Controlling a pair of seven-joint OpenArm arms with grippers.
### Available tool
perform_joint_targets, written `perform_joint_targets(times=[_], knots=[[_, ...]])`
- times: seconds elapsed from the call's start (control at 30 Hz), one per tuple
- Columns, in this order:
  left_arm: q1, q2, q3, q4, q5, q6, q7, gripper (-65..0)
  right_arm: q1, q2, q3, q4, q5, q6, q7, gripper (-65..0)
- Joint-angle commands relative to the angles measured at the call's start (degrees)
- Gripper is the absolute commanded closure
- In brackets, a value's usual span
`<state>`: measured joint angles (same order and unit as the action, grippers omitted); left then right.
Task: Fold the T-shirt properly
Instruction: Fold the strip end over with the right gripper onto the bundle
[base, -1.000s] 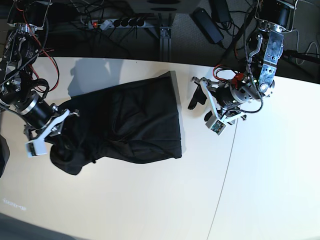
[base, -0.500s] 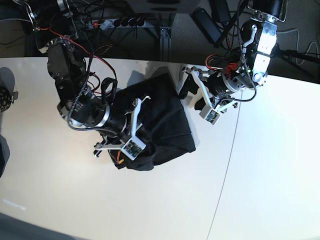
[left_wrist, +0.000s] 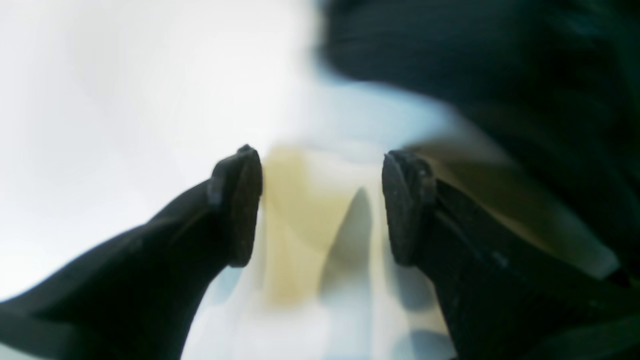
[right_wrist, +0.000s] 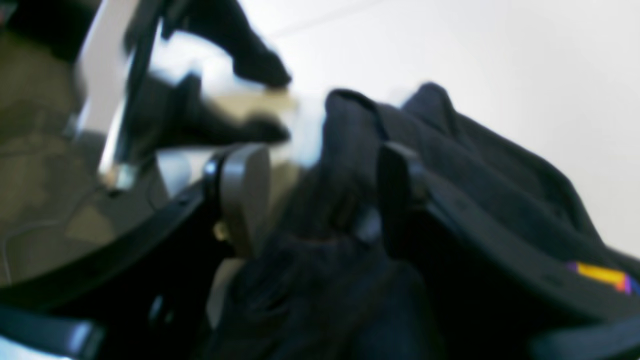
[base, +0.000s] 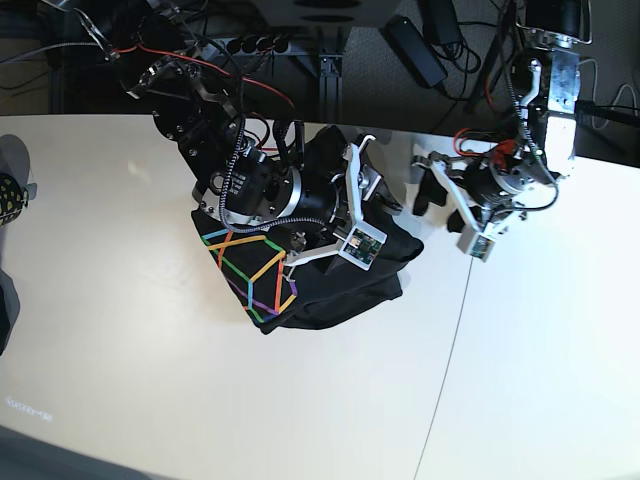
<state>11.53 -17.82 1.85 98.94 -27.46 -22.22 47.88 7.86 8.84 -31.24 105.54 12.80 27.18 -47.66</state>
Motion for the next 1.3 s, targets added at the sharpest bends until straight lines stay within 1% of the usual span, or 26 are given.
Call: perform_joint_targets(times=[0.0,0.07,0.13,0.17,0.2,0.23,0.3,0.33,0.37,0.4,0.43,0.5,0.53,0.6,0.73,0.83,0.93,1.0,1.07,1.13,1.27], knots=[[-0.57,-1.01,-1.92,0.85,-1.53,0.39,-0.87,-41.0,1.25,-0.90,0.15,1.14,1.05,1.14,1.38,-34.3],[-0.57,-2.16,-5.31,0.85,-3.69,-0.61,-0.48,-41.0,2.10,-1.31,0.28,1.25,0.90,1.09,1.44,-34.3],[-0.55,-2.47,-7.82,1.18,-7.15,-3.17,-0.02,-40.9,3.82,-1.27,1.27,1.22,-1.07,1.07,1.60,-34.2],[-0.55,-2.45,-8.50,1.55,-9.44,-4.46,0.20,-40.7,4.59,-1.27,2.25,1.22,-2.67,1.05,1.90,-33.4],[-0.55,-2.47,-8.68,2.21,-11.93,-5.95,0.46,-39.2,5.35,-1.25,3.58,1.20,-4.57,1.03,2.80,-29.2],[-0.52,-2.43,-8.57,3.13,-14.29,-7.65,0.87,-35.0,6.03,-1.25,5.18,1.14,-6.67,1.03,3.89,-21.4],[-0.50,-1.70,-8.02,5.44,-17.97,-11.72,1.29,-20.1,7.30,-1.27,8.81,0.70,-9.75,0.83,5.62,0.0],[-0.57,-1.18,-7.56,6.49,-19.54,-13.18,1.25,-12.6,8.09,-1.27,10.73,0.26,-10.29,0.85,6.16,0.0],[-0.57,-0.70,-7.02,7.45,-20.94,-14.64,1.05,-6.8,9.01,-1.27,12.63,-0.33,-10.25,0.85,6.43,0.0],[-0.57,-0.20,-6.19,8.31,-22.14,-16.44,0.72,-2.3,9.94,-1.25,14.40,-1.11,-10.25,0.85,6.75,0.0],[-0.59,0.20,-5.01,9.01,-22.69,-17.78,0.17,0.0,11.08,-1.25,15.96,-2.45,-10.29,0.85,6.82,0.0],[-0.59,0.35,-1.27,9.53,-22.38,-17.78,-1.53,0.0,13.44,-1.25,18.71,-6.75,-10.23,0.85,7.34,0.0],[-0.57,0.37,1.14,9.51,-21.16,-17.78,-2.03,0.0,14.58,-1.25,19.71,-9.60,-10.25,0.87,7.93,0.0],[-0.57,0.39,6.67,9.29,-16.52,-17.78,-3.32,0.0,17.09,-1.25,20.68,-16.46,-10.27,0.90,8.85,0.0],[-0.59,0.39,16.87,7.52,-7.10,-17.78,-8.96,0.0,23.12,-1.42,19.52,-31.78,-10.25,0.92,10.21,0.0],[-0.61,0.44,21.49,5.57,-3.08,-17.78,-11.63,0.0,26.82,-1.42,16.24,-40.41,-10.25,0.92,10.58,0.0],[-0.79,1.07,22.51,3.28,-0.81,-17.78,-13.60,0.0,28.59,-1.33,12.57,-44.54,-10.27,1.11,9.27,0.0],[-1.73,1.31,22.45,1.84,0.83,-15.28,-14.05,0.0,28.57,-0.90,10.80,-44.89,-10.23,1.09,6.23,0.0],[-3.17,1.29,22.45,0.15,3.21,-13.99,-14.03,0.0,28.15,0.11,9.94,-44.83,-9.22,1.11,2.82,0.0],[-4.61,1.29,22.45,-2.14,4.22,-14.01,-14.03,0.0,27.17,1.84,9.94,-43.85,-6.78,1.11,1.03,0.0],[-7.41,0.52,22.38,-7.85,6.08,-13.99,-14.05,0.0,22.43,7.02,9.94,-37.90,-3.02,1.11,0.79,0.0]])
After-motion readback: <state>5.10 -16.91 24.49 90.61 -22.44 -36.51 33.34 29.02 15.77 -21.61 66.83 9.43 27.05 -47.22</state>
